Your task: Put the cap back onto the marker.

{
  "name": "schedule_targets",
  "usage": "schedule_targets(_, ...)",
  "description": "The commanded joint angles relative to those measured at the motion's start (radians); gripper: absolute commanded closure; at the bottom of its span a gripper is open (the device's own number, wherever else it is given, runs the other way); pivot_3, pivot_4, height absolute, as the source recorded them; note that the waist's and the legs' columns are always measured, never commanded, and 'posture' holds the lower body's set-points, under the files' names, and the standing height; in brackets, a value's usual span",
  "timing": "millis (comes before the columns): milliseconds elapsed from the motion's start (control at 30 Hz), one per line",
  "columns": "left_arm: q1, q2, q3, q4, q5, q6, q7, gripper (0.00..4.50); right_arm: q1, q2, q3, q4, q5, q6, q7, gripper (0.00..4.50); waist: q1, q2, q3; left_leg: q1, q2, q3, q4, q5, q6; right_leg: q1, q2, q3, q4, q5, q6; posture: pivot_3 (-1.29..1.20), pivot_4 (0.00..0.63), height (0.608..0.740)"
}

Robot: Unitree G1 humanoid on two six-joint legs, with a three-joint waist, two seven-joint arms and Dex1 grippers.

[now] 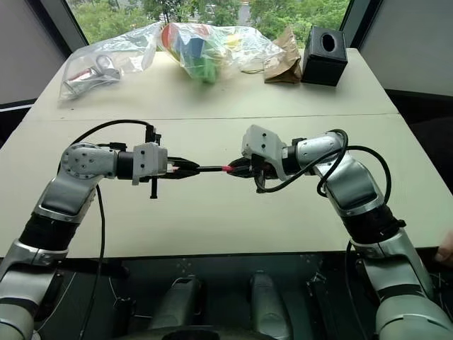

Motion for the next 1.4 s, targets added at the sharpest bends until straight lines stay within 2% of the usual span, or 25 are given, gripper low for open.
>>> schedule_targets(33,-0.016,-0.037,0.011,0.003,0.018,-0.116,0.055,4.50,-0.043,0.048,0.013,-0.027,0.092,0.016,0.056,4.44,0.000,0.000,0.000,0.000,0.000,0.000,0.000,0.000,0.000,0.000,0.000,0.000,0.000,0.000,0.000,0.00,0.150,0.740)
schedule_targets(433,-0.035,-0.042,0.009,0.121,0.067,-0.333,0.061,4.50,-0.078,0.037,0.062,0.015,0.094,0.032,0.187,4.44,0.000,0.000,0.000,0.000,0.000,0.000,0.000,0.000,0.000,0.000,0.000,0.000,0.000,0.000,0.000,0.00,0.150,0.740)
schedule_targets(633,-0.064,-0.024,-0.001,0.162,0.122,-0.379,0.071,4.50,-0.088,0.043,0.098,0.066,0.044,-0.004,0.183,4.44,0.000,0.000,0.000,0.000,0.000,0.000,0.000,0.000,0.000,0.000,0.000,0.000,0.000,0.000,0.000,0.00,0.150,0.740)
schedule_targets(933,-0.059,-0.028,-0.001,0.162,0.145,-0.363,0.092,4.50,-0.082,0.081,0.119,0.112,-0.030,-0.034,0.120,4.44,-0.001,0.000,0.000,0.000,0.000,0.000,0.000,0.000,0.000,0.000,0.000,0.000,0.000,0.000,0.000,0.00,0.150,0.740)
schedule_targets(1400,-0.016,-0.044,0.016,0.104,0.072,-0.285,0.073,4.50,-0.073,0.125,0.108,0.102,-0.083,-0.158,0.064,4.44,-0.001,0.000,0.000,0.000,0.000,0.000,0.000,0.000,0.000,0.000,0.000,0.000,0.001,0.000,0.000,0.00,0.150,0.740)
